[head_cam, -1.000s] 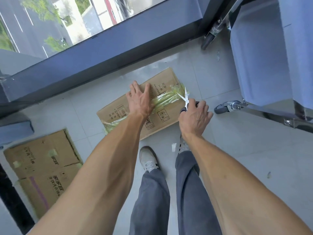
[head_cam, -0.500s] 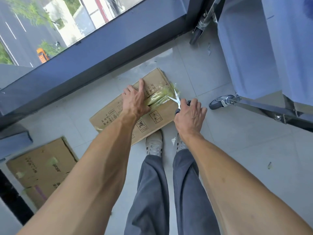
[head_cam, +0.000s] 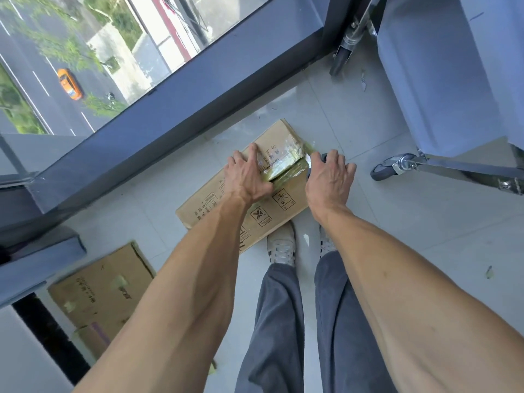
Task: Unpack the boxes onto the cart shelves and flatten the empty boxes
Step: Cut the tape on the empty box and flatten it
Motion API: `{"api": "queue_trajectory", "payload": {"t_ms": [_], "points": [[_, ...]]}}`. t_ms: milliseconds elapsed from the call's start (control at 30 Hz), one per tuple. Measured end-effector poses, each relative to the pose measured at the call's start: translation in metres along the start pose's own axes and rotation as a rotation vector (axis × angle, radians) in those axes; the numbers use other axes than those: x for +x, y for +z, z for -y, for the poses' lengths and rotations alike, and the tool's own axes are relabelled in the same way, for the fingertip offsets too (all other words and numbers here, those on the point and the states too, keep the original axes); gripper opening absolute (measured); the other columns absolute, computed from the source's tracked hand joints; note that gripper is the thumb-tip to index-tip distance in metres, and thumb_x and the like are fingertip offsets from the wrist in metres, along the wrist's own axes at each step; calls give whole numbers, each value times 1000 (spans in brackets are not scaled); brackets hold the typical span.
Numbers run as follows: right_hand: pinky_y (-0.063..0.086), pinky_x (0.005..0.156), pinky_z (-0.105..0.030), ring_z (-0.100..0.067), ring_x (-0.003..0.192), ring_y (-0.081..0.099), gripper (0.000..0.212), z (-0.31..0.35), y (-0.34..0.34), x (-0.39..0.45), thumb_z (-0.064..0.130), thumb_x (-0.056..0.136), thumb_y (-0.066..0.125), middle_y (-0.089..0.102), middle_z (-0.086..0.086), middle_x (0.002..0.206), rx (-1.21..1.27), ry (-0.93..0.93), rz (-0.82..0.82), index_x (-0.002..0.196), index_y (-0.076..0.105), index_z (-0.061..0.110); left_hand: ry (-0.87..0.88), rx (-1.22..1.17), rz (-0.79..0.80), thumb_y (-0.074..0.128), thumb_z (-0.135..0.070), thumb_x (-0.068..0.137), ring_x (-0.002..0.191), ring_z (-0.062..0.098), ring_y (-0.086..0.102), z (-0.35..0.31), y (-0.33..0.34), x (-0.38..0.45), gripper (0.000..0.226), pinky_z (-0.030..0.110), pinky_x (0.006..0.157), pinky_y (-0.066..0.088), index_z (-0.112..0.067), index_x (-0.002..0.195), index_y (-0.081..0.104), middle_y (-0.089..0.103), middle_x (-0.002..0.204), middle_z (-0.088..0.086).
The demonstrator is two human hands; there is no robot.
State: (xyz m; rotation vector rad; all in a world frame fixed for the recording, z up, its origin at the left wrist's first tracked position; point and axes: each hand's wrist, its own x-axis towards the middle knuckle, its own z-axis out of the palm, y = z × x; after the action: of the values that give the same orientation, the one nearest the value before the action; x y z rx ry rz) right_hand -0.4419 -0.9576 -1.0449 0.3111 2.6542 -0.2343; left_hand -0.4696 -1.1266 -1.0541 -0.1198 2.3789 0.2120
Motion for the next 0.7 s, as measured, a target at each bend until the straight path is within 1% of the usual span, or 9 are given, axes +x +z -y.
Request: {"api": "queue_trajectory", "payload": {"t_ms": [100, 200, 300, 333, 400, 500, 567, 633, 700], "points": [[41, 82, -39, -27, 90, 54, 26, 4, 1, 7, -4, 93, 49, 54, -11, 99, 60, -22, 14, 112, 55, 13, 1, -9, -35, 65, -34, 64, 93, 24, 45, 2, 7, 1, 78, 37, 78, 46, -23, 133, 31, 42, 103, 8], [35, 85, -39, -28, 85, 54, 31, -1, 2, 4, -6, 91, 46, 56, -12, 100, 74, 53, -36, 112, 55, 14, 1, -30, -53, 67, -35, 65, 101, 25, 44, 1, 9, 0, 80, 40, 88, 46, -23, 135, 32, 43, 110, 10], [31, 86, -41, -29, 86, 55, 34, -17, 4, -7, -7, 89, 45, 57, -14, 102, 72, 225, -22, 113, 56, 15, -25, 48, -54, 68, -25, 69, 131, 41, 37, -6, 9, -7, 77, 51, 109, 38, -20, 137, 31, 33, 142, 25], [31, 85, -41, -30, 86, 55, 35, -21, 4, -11, -8, 89, 45, 58, -15, 102, 68, 268, -13, 113, 56, 14, -4, 97, -76, 65, -17, 73, 142, 45, 25, -10, 11, -12, 70, 54, 117, 29, -18, 136, 34, 20, 155, 29], [31, 83, -41, -30, 85, 54, 36, -28, 4, -18, -8, 88, 44, 57, -16, 101, 52, 299, 7, 115, 55, 14, 127, 169, -121, 56, -4, 80, 151, 41, 5, -17, 18, -23, 47, 56, 122, 13, -15, 125, 47, 0, 162, 26], [31, 82, -41, -30, 86, 53, 38, -32, 3, -24, -8, 88, 45, 56, -15, 102, 39, 290, 29, 117, 54, 14, 308, 240, -65, 52, -12, 91, 151, 39, -10, -29, 37, -39, 12, 61, 121, 7, -15, 97, 63, -10, 163, 22], [31, 83, -41, -30, 90, 53, 36, -30, 2, -26, -6, 89, 46, 56, -15, 104, 52, 285, 50, 117, 53, 15, 210, 214, -48, 52, -8, 90, 150, 41, -12, -35, 46, -43, 14, 63, 120, 2, -11, 102, 59, -12, 162, 23], [32, 84, -40, -29, 95, 53, 29, -27, 0, -27, -1, 92, 48, 56, -14, 108, 65, 252, 64, 116, 53, 15, -12, 76, -88, 54, -3, 86, 150, 43, -5, -39, 45, -43, 34, 62, 119, 5, -11, 118, 49, -5, 162, 25], [32, 86, -40, -30, 99, 51, 23, -25, -1, -30, 8, 94, 52, 54, -13, 110, 76, 196, 76, 116, 54, 15, -163, 8, -87, 67, -19, 87, 150, 43, 4, -34, 39, -38, 53, 61, 120, 15, -10, 132, 41, 4, 162, 27]]}}
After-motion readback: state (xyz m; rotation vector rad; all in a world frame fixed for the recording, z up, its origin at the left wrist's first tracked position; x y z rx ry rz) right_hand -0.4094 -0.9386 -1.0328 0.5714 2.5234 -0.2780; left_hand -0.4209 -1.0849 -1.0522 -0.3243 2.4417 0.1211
